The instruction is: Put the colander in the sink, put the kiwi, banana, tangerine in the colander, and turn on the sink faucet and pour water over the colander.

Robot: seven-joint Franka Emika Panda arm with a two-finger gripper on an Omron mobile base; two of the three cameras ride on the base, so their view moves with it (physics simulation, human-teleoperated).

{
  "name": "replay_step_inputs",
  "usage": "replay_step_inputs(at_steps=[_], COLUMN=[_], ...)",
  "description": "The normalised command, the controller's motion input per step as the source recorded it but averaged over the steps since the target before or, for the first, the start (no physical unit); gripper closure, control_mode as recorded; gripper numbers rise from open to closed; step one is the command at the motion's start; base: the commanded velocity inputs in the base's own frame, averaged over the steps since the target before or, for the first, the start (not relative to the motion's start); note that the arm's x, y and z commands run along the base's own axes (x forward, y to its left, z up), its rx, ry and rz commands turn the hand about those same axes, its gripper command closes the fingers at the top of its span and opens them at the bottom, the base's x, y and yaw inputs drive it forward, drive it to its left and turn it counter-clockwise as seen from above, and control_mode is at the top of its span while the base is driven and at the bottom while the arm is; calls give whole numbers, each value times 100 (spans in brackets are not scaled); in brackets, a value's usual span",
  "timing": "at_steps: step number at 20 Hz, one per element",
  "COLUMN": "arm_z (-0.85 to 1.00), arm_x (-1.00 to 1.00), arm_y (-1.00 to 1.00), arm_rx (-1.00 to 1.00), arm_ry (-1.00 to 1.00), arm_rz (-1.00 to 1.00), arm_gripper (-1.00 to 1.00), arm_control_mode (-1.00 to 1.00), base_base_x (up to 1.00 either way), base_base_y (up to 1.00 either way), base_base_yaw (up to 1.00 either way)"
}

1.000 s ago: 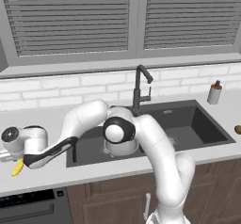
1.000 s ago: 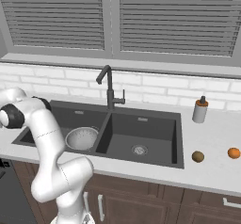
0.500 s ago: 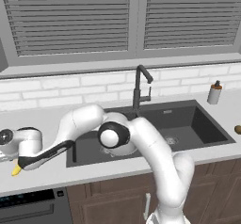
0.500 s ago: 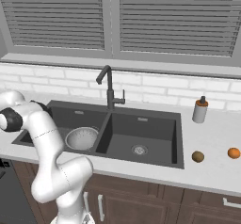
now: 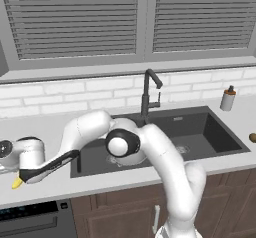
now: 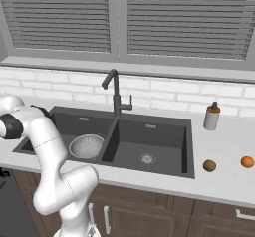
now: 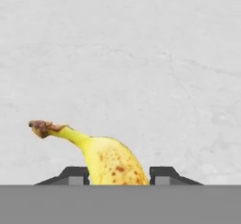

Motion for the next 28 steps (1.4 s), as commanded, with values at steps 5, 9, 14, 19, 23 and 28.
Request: replay_step_inputs(at_steps=[5,9,14,19,23,28], arm_z=[58,80,77,63,27,11], arm_x=[-32,-16,0,0,11,29], arm_y=[-89,-100,-100,-100,-100,-100], arm_rx=[15,18,39,45,33,20], arm_ry=[-32,-16,9,29,27,32], arm_rz=[-6,-22,-30,-31,-41,-43], arm_gripper=[100,100,100,100,100,100], arm_control_mode=[-100,-100,-100,-100,-100,-100], base_base_x=[0,0,0,0,0,0], base_base_y=[0,0,0,0,0,0], base_base_yaw=[0,0,0,0,0,0])
